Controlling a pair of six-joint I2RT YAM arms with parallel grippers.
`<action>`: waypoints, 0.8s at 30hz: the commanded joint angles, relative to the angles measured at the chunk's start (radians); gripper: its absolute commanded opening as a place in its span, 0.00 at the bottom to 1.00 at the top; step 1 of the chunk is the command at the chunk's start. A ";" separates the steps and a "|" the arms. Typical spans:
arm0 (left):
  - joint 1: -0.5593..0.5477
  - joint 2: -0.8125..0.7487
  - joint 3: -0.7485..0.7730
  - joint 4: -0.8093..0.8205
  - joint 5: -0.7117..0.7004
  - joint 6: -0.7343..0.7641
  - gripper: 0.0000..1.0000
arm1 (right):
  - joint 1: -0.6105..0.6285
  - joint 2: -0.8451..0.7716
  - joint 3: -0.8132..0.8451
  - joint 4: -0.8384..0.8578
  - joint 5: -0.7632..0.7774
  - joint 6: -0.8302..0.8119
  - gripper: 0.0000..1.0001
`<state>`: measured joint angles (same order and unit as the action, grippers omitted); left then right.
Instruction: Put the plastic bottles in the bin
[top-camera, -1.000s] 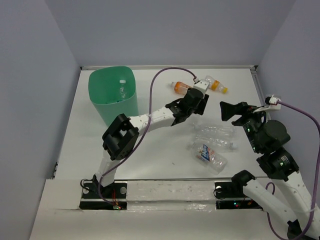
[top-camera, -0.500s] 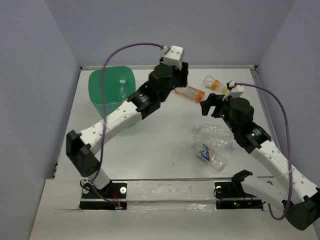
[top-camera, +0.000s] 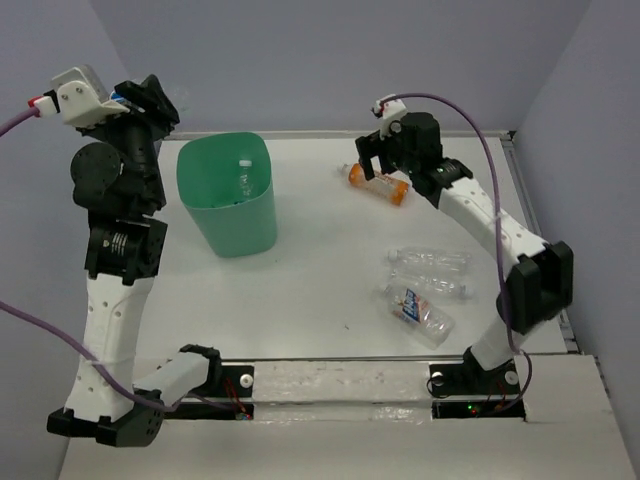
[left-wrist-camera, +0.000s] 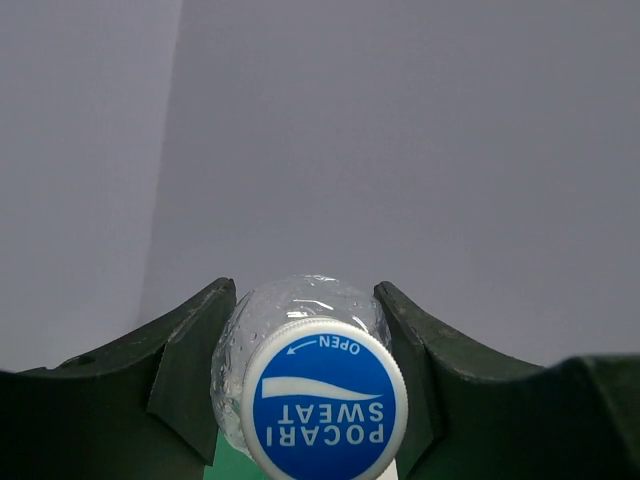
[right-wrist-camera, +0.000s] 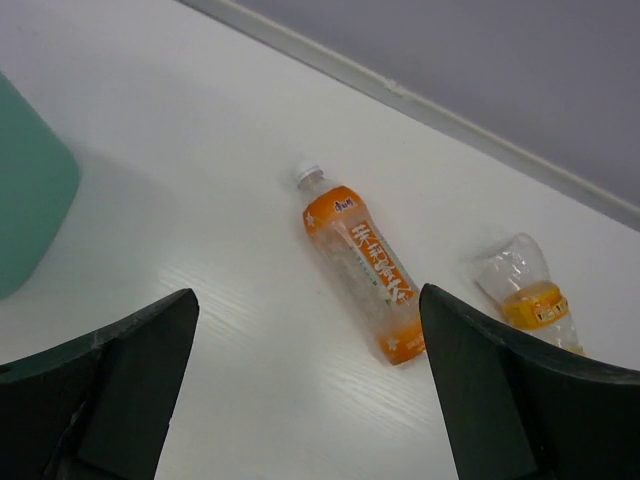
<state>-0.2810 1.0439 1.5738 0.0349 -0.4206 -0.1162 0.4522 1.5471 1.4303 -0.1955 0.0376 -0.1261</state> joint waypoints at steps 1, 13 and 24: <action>0.117 0.120 -0.095 -0.049 0.113 -0.094 0.38 | -0.046 0.264 0.223 -0.247 -0.077 -0.141 0.98; 0.172 0.226 -0.162 0.011 0.183 -0.131 0.38 | -0.056 0.570 0.499 -0.349 -0.079 -0.244 1.00; 0.172 0.194 -0.374 0.005 0.192 -0.187 0.71 | -0.089 0.790 0.680 -0.424 -0.068 -0.314 1.00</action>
<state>-0.1158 1.2469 1.2640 -0.0036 -0.2432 -0.2634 0.3721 2.2551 2.0041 -0.5625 -0.0509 -0.4030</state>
